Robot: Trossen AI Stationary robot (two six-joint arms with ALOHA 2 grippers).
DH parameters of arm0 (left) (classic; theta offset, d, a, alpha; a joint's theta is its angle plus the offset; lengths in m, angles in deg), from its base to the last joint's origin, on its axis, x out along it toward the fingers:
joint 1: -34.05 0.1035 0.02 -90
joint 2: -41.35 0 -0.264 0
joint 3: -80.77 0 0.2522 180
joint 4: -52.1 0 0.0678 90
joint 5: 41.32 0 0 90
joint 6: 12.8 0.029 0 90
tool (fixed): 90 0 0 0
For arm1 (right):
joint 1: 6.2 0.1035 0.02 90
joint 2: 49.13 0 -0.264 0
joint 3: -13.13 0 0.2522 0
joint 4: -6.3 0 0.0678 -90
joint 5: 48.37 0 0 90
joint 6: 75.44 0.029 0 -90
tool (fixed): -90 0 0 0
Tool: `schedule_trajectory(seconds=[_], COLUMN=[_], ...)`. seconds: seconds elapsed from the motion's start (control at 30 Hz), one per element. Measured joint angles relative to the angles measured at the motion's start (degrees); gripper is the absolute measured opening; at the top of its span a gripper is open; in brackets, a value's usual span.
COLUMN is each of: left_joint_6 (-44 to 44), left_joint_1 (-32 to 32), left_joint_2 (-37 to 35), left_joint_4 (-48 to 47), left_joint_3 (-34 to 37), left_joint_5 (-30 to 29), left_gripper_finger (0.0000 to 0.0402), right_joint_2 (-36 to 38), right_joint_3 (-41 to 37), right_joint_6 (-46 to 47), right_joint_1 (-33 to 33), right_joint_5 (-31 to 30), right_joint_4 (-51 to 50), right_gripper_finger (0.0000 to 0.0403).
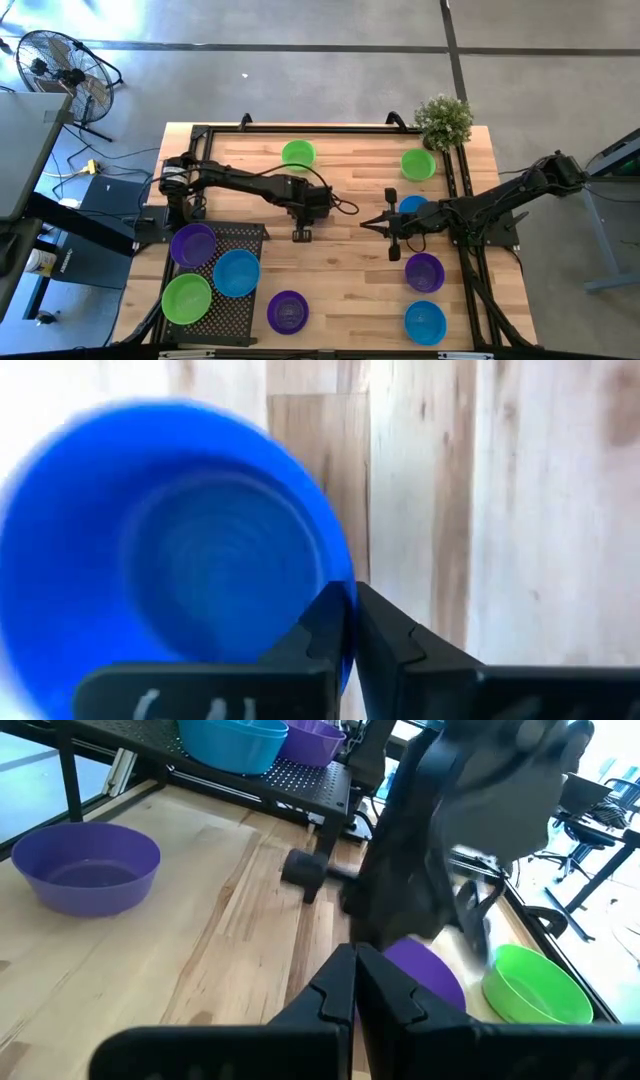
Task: Pick & Place Mini bowls
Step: Stack the violet bowl on the other violet bowl on the shelf
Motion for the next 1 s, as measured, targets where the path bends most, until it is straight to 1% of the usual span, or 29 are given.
schedule_trajectory(seconds=[0.1, 0.37, 0.43, 0.5, 0.53, 0.6, 0.67, 0.77, 0.93, 1.0], left_joint_6=[0.6, 0.9, 0.8, 0.6, 0.0, -1.3, -3.0, -6.5, -13.8, -17.8], left_joint_1=[0.0, -0.4, -1.1, -2.2, -2.9, -4.6, -6.5, -9.1, -13.7, -16.0], left_joint_2=[-2.8, -9.3, -11.3, -12.2, -12.8, -14.3, -16.0, -17.8, -22.0, -23.4], left_joint_4=[-1.7, -11.1, -16.2, -18.2, -20.8, -26.9, -28.5, -34.6, -42.3, -47.4], left_joint_3=[-2.1, -8.1, -9.5, -12.0, -12.9, -14.6, -16.5, -18.3, -19.1, -18.9], left_joint_5=[0.0, -1.1, -3.5, -6.0, -7.0, -9.3, -11.1, -13.0, -15.8, -17.1], left_gripper_finger=[0.0004, 0.0002, 0.0002, 0.0002, 0.0002, 0.0002, 0.0001, 0.0001, 0.0001, 0.0001], right_joint_2=[0.0, 0.0, 0.0, 0.0, 0.0, 0.0, 0.0, 0.0, 0.0, 0.0], right_joint_3=[0.0, 0.0, 0.0, 0.0, 0.0, 0.0, 0.0, 0.0, 0.0, 0.0], right_joint_6=[-0.1, 0.2, 0.3, 0.3, 0.3, 0.3, 0.3, 0.3, 0.3, 0.3], right_joint_1=[0.0, 0.0, 0.0, 0.0, 0.0, 0.0, 0.0, 0.0, 0.0, 0.0], right_joint_5=[0.0, 0.0, 0.0, 0.0, 0.0, 0.0, 0.0, 0.0, 0.0, -0.1], right_joint_4=[0.0, -0.8, -0.8, -0.8, -0.8, -0.8, -0.7, -0.6, -0.6, -0.5], right_gripper_finger=[0.0, 0.0, 0.0, 0.0, 0.0, 0.0, 0.0, 0.0, 0.0, 0.0])
